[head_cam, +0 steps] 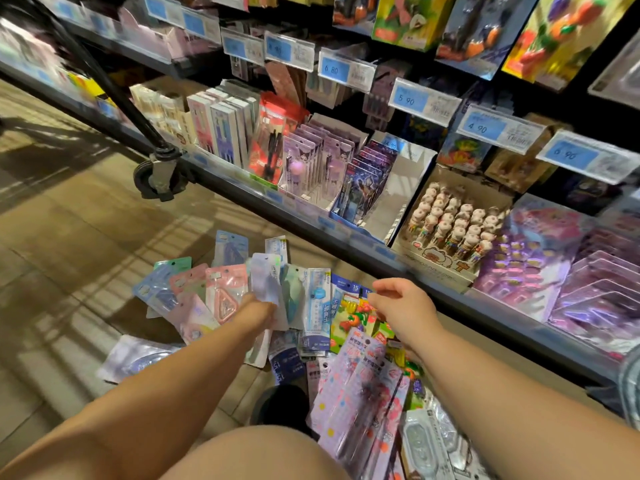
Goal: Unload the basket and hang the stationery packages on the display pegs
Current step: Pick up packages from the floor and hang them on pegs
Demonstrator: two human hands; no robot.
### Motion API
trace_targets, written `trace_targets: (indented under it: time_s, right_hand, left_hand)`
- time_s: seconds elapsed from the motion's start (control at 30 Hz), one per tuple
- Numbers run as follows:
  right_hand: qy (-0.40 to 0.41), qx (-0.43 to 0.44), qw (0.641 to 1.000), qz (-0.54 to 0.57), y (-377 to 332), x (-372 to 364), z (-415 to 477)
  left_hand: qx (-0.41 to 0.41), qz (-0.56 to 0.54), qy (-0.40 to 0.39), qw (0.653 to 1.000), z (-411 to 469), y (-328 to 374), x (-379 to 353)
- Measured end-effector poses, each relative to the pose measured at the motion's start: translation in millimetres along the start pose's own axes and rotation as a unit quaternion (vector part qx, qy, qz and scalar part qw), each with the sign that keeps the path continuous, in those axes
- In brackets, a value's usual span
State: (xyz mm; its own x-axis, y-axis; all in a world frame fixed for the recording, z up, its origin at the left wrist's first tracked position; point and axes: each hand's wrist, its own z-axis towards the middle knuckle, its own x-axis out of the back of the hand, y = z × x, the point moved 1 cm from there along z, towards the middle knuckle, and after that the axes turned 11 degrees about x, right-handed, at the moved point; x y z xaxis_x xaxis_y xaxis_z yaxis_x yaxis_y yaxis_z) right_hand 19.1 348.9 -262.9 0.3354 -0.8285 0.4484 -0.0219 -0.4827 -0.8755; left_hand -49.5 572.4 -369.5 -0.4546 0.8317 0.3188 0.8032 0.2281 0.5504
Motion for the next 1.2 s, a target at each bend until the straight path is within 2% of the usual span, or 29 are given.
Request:
trace_targets:
  time_s: [0.1, 0.23, 0.37, 0.43, 0.53, 0.6, 0.67, 0.77, 0.87, 0.93, 1.03, 1.1, 1.2]
  right_hand:
    - [0.024, -0.008, 1.0, 0.014, 5, 16, -2]
    - [0.069, -0.032, 0.994, 0.083, 21, 41, -12]
    - [0.108, -0.03, 0.987, 0.119, 29, 73, -25]
    - [0.135, -0.016, 0.981, 0.137, 29, 93, -31]
    - [0.185, 0.009, 0.97, 0.158, 25, 130, -44]
    - [0.228, 0.014, 0.961, 0.157, 28, 159, -53]
    - [0.264, 0.024, 0.953, 0.149, 35, 187, -64]
    - [0.319, 0.031, 0.94, 0.116, 51, 227, -83]
    - [0.387, 0.024, 0.919, 0.077, 81, 262, -105]
    - [0.413, -0.008, 0.91, 0.033, 114, 284, -122]
    - [0.404, -0.07, 0.912, -0.025, 169, 314, -148]
    - [0.383, -0.139, 0.91, -0.078, 202, 331, -164]
    - [0.395, -0.241, 0.882, -0.092, 235, 351, -194]
  left_hand:
    - [0.017, 0.183, 0.097, 0.978, 7, 8, 5]
    - [-0.012, 0.296, 0.144, 0.944, 0, 22, 1]
    - [-0.131, 0.245, 0.077, 0.958, -31, 53, -35]
    - [-0.198, 0.254, 0.037, 0.946, -66, 77, -64]
    - [-0.277, 0.302, -0.053, 0.911, -128, 109, -119]
    - [-0.324, 0.348, -0.097, 0.874, -167, 122, -160]
    - [-0.374, 0.392, -0.122, 0.831, -205, 128, -197]
    - [-0.397, 0.43, -0.141, 0.799, -251, 122, -248]
    - [-0.381, 0.406, -0.18, 0.811, -267, 99, -302]
    - [-0.342, 0.343, -0.226, 0.845, -277, 75, -333]
    - [-0.241, 0.265, -0.288, 0.888, -287, 34, -368]
    - [-0.189, 0.243, -0.318, 0.897, -287, 13, -382]
    - [-0.216, 0.266, -0.29, 0.893, -278, 5, -392]
